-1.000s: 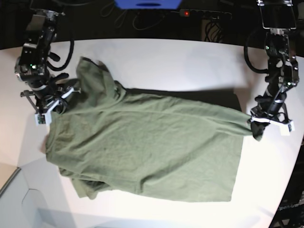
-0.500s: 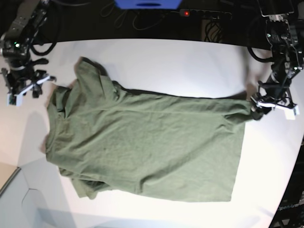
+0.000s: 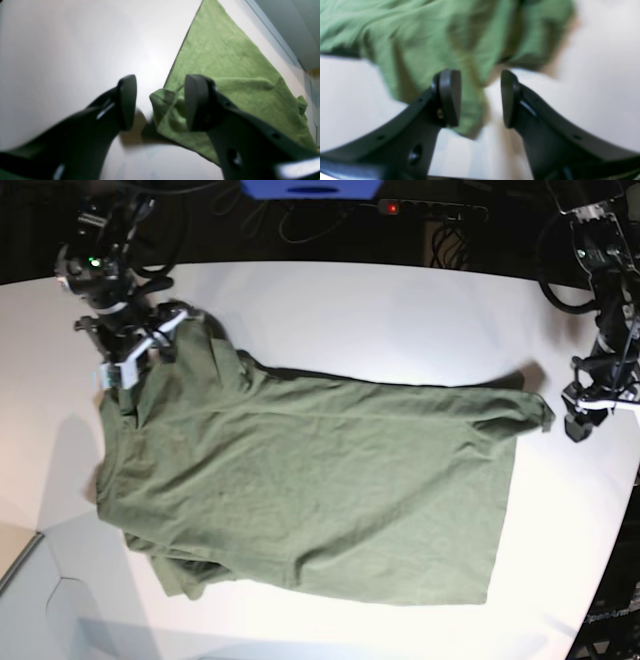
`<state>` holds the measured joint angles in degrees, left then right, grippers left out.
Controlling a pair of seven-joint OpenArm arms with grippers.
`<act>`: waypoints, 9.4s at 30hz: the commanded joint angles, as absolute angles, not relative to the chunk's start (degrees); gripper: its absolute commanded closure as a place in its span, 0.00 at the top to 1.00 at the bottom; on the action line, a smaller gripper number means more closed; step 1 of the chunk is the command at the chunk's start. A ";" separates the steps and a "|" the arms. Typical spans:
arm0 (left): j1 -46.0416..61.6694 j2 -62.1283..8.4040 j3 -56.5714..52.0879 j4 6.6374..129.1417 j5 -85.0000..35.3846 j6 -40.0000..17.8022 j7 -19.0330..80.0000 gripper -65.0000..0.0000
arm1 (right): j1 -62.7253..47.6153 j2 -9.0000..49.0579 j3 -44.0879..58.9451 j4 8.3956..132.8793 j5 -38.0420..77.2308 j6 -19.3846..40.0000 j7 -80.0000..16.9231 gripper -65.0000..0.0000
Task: Layout the t-shirt on the table in an organized manner, then fold the t-shirt properly
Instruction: 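Release the shirt and move the right gripper to the collar corner, then grasp the shirt edges with both grippers and pull them apart, then regrasp the shirt edges with both grippers and stretch the shirt flat, then adjust the shirt edge with both grippers, smoothing it outward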
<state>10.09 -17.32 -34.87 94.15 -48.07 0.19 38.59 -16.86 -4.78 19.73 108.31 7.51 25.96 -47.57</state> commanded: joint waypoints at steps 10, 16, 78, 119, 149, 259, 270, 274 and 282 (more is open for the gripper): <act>10.15 -18.42 -38.46 95.08 -48.31 0.04 37.58 0.46 | -14.99 -4.62 16.75 98.33 7.78 26.51 -46.37 0.00; 9.71 -18.59 -40.31 95.08 -48.31 0.04 37.58 0.46 | -22.29 -4.62 14.90 103.43 7.78 26.51 -46.29 0.00; -1.80 -15.08 -18.07 80.13 -48.75 0.13 37.49 0.46 | -37.49 4.62 18.86 115.56 7.87 26.68 -46.29 0.00; 19.38 -13.58 -23.78 100.44 -48.22 0.13 47.16 0.46 | -33.01 4.70 19.03 115.74 7.87 26.68 -46.29 0.00; 12.35 -21.85 -30.99 82.68 -43.12 0.13 46.73 0.46 | -25.71 4.53 28.44 115.47 7.87 26.68 -46.90 0.00; 21.67 -15.43 -34.59 100.88 -42.77 0.04 51.12 0.46 | -7.25 14.20 19.74 100.53 7.69 26.68 -41.19 0.00; 18.15 -15.16 -28.97 88.22 -42.59 0.04 52.18 0.46 | -10.15 12.18 19.74 100.97 7.69 26.68 -41.19 0.00; 15.34 -14.99 -27.38 86.29 -38.90 0.04 52.09 0.46 | -10.51 12.18 19.74 100.97 7.69 26.68 -41.19 0.00; 14.55 -16.40 -28.00 86.55 -30.64 0.04 48.48 0.46 | -11.21 12.53 22.02 101.05 7.69 26.68 -41.19 0.00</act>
